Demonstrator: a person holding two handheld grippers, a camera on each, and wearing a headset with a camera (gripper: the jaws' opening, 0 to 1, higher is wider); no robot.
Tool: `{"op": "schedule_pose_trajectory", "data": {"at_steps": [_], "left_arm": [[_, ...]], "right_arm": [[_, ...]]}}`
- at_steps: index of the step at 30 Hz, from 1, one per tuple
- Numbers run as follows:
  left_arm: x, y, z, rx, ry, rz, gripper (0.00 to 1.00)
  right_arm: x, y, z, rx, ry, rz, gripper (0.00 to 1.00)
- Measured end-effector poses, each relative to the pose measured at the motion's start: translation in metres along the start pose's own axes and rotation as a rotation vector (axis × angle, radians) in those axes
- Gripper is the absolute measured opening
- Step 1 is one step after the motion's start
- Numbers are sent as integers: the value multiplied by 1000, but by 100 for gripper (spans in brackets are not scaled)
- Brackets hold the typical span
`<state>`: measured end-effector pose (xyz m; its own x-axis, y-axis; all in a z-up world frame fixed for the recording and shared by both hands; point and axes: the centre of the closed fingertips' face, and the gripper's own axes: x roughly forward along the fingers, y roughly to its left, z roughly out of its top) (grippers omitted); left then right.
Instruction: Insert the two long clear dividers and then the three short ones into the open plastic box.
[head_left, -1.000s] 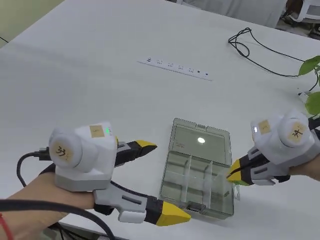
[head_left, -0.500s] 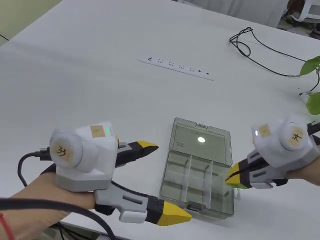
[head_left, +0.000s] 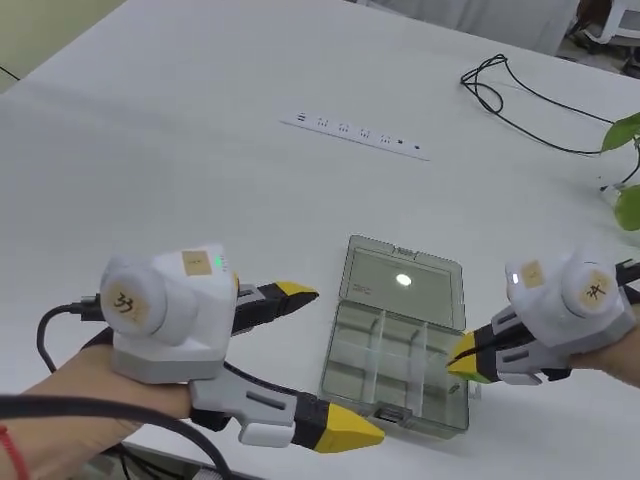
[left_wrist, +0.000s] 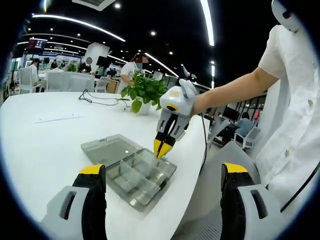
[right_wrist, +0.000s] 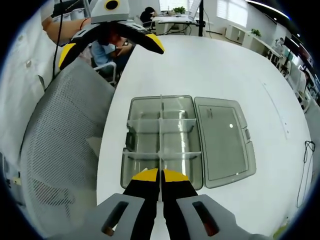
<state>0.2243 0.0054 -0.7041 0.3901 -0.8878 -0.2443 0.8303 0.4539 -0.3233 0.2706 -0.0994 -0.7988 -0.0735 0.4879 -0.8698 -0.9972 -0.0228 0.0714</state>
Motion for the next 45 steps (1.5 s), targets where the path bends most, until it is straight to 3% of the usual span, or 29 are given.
{"op": "schedule_pose_trajectory", "data": {"at_steps": [15,27,31,38,40,45], "left_arm": [[-1,1,-1,1,10,-2,98],[-1,2,-3,2,15,-1,98],[-3,4,-3,5,17,1,98],[-7,7,-4,12,26,12,98],[-9,8,-5,15,29,16,99],[-13,11,-6,24,38,22,100]], "right_arm": [[21,-1,-10,-38,52,-12,2],[22,-1,-12,-35,66,-16,3],[23,-2,-14,-36,80,-30,10],[2,-4,-5,8,19,-73,15],[-5,-4,1,64,-30,-89,17],[-23,-1,4,123,-94,-133,20]]}}
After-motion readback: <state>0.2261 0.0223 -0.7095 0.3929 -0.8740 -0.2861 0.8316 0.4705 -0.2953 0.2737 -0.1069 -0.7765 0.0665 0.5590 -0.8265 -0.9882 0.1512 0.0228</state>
